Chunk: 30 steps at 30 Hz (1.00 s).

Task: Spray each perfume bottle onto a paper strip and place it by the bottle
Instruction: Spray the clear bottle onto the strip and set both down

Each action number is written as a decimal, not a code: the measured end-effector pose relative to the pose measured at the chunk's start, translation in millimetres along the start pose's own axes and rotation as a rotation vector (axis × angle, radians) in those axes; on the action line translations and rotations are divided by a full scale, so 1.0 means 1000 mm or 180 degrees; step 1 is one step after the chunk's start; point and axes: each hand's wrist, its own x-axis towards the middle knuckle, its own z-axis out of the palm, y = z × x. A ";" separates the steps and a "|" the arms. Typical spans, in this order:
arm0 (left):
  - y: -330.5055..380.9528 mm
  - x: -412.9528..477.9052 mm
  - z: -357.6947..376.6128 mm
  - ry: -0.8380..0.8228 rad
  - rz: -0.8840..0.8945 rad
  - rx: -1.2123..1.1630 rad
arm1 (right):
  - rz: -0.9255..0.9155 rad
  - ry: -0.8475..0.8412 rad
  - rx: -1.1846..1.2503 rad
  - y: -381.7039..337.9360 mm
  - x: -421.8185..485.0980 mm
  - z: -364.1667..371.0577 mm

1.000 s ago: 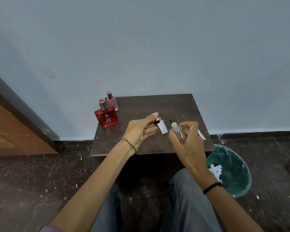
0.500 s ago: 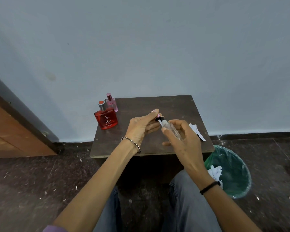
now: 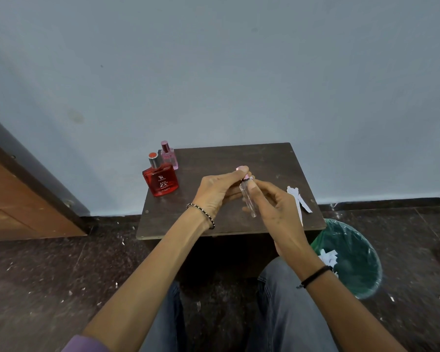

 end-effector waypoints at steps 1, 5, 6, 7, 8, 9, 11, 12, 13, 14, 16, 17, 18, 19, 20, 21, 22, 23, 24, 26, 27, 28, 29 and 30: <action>0.001 0.001 0.000 -0.0014 -0.0032 0.0050 | 0.0075 0.0042 0.0170 -0.001 0.001 0.001; 0.007 0.005 0.001 -0.0005 -0.0073 0.0144 | 0.0484 0.0116 0.0636 -0.005 0.007 0.001; 0.008 0.006 0.002 0.0002 -0.0062 0.0178 | 0.0551 0.0076 0.0678 -0.005 0.009 0.000; 0.009 0.007 0.001 0.0007 -0.0053 0.0211 | 0.0610 0.0029 0.0690 -0.005 0.011 -0.002; 0.009 0.010 0.000 0.0018 -0.0043 0.0233 | 0.0654 -0.0025 0.0710 -0.004 0.015 -0.003; 0.010 0.013 -0.002 0.0046 -0.0043 0.0229 | 0.0692 -0.0084 0.0770 -0.003 0.018 -0.005; 0.010 0.022 -0.008 0.0180 -0.0102 0.0143 | 0.0778 -0.0189 0.0938 -0.002 0.025 -0.007; 0.011 0.027 -0.012 0.0241 -0.0148 0.0093 | 0.0804 -0.0227 0.0987 -0.001 0.029 -0.009; 0.011 0.032 -0.016 0.0283 -0.0186 0.0056 | 0.0822 -0.0249 0.1003 0.000 0.034 -0.010; 0.010 0.036 -0.020 0.0319 -0.0200 0.0038 | 0.0824 -0.0257 0.0996 0.001 0.039 -0.010; 0.007 0.045 -0.026 0.0421 -0.0164 0.0086 | 0.0810 -0.0251 0.0982 0.003 0.050 -0.009; 0.005 0.049 -0.029 0.0465 -0.0135 0.0147 | 0.0796 -0.0245 0.0991 0.003 0.055 -0.009; 0.003 0.053 -0.032 0.0486 -0.0106 0.0218 | 0.0772 -0.0240 0.0984 0.004 0.062 -0.008; 0.000 0.056 -0.036 0.0474 -0.0078 0.0297 | 0.0749 -0.0240 0.0950 0.005 0.067 -0.006; -0.003 0.061 -0.039 0.0449 -0.0041 0.0402 | 0.0721 -0.0237 0.0867 0.006 0.074 -0.004; -0.006 0.065 -0.043 0.0420 -0.0003 0.0493 | 0.0701 -0.0234 0.0759 0.007 0.080 -0.002; -0.010 0.070 -0.045 0.0404 0.0027 0.0561 | 0.0682 -0.0236 0.0634 0.009 0.085 0.000; -0.013 0.075 -0.048 0.0401 0.0040 0.0586 | 0.0662 -0.0250 0.0517 0.012 0.092 0.002; -0.017 0.080 -0.050 0.0416 0.0041 0.0599 | 0.0631 -0.0268 0.0402 0.015 0.098 0.004; -0.023 0.092 -0.054 0.0469 0.0039 0.0554 | 0.0555 -0.0300 0.0227 0.021 0.111 0.009; -0.026 0.097 -0.056 0.0497 0.0037 0.0521 | 0.0533 -0.0297 0.0175 0.024 0.116 0.011; -0.027 0.102 -0.058 0.0532 0.0036 0.0511 | 0.0511 -0.0299 0.0130 0.026 0.123 0.013; -0.028 0.106 -0.059 0.0573 0.0036 0.0521 | 0.0491 -0.0313 0.0097 0.029 0.130 0.015; -0.028 0.110 -0.060 0.0619 0.0039 0.0541 | 0.0463 -0.0333 0.0056 0.030 0.137 0.016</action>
